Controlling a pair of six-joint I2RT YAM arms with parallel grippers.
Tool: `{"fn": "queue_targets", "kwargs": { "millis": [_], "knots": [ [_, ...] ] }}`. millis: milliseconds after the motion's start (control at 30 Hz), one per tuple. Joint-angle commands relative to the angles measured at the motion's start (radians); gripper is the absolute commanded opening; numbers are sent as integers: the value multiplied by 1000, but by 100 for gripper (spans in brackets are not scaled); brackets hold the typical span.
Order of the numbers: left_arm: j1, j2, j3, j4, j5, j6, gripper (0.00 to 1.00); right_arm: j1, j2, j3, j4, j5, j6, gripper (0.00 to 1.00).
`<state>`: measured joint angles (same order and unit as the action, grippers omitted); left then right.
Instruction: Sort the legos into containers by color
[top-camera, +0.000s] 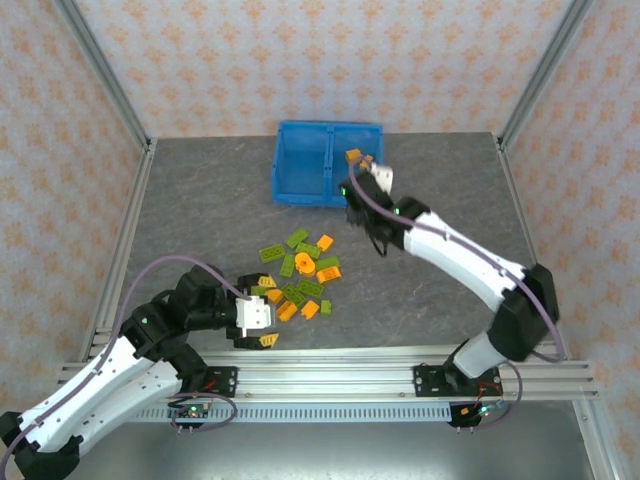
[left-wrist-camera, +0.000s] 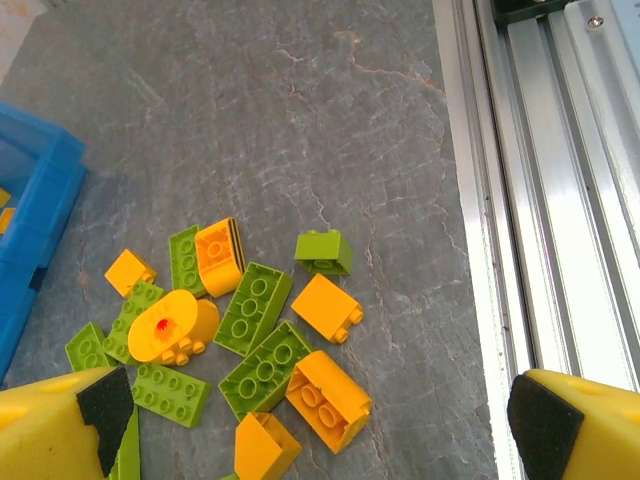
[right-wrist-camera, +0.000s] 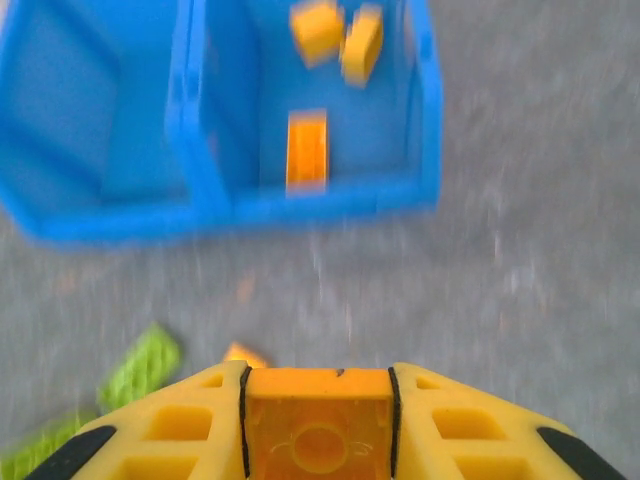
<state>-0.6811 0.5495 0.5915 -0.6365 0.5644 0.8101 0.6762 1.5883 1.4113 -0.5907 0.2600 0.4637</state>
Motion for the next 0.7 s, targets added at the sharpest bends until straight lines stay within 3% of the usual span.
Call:
{"fn": "queue_targets", "kwargs": {
  "millis": [0, 233, 433, 567, 667],
  "knots": [
    [-6, -10, -15, 26, -30, -3, 100, -83, 193, 155, 68, 27, -155, 31],
    [-7, -39, -37, 67, -66, -29, 100, -200, 635, 643, -34, -27, -180, 31],
    [-7, -36, -39, 83, -70, -50, 100, -243, 898, 996, -162, -68, -214, 35],
    [-8, -28, -41, 88, -73, -52, 100, -246, 951, 1114, -209, -92, -247, 47],
    [-7, -28, -45, 99, -82, -66, 100, -247, 920, 1116, -217, -84, -251, 50]
  ]
}}
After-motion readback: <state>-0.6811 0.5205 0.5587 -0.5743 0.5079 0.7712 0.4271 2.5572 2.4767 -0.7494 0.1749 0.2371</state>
